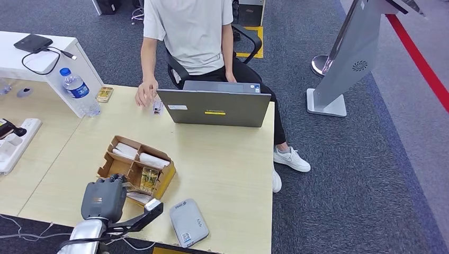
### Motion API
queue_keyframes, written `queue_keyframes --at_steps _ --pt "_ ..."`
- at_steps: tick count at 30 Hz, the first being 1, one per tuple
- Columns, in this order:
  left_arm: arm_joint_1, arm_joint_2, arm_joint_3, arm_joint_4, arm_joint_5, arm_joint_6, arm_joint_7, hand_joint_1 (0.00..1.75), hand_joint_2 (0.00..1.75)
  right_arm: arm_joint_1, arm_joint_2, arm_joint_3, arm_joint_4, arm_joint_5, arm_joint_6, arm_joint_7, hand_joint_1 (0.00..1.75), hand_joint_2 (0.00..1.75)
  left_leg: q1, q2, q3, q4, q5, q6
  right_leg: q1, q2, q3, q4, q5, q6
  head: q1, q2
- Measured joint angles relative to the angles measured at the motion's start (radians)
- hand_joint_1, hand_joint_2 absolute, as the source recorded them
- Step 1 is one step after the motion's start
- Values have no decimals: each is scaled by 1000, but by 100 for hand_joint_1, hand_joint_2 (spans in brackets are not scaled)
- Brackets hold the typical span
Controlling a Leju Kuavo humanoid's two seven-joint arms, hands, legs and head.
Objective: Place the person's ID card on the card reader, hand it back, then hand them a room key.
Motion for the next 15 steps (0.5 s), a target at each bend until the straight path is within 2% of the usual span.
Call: queue_keyframes --at_steps 4,11,15 --pt "-136 56 41 -26 1 -32 -13 175 175 0 -2 11 0 13 8 -8 0 175 1 -1 0 0 2 0 0 -1 0 1 1 -1 0 0" --pt "-385 182 103 -43 4 -94 -59 175 175 0 -5 29 0 34 21 -12 0 175 1 0 0 0 4 -1 1 -1 0 1 3 -1 0 0" --pt "-490 240 115 -37 4 -111 -70 175 175 -1 -6 41 0 44 27 -10 0 175 1 0 -1 0 4 -1 1 0 0 1 3 -1 0 0"
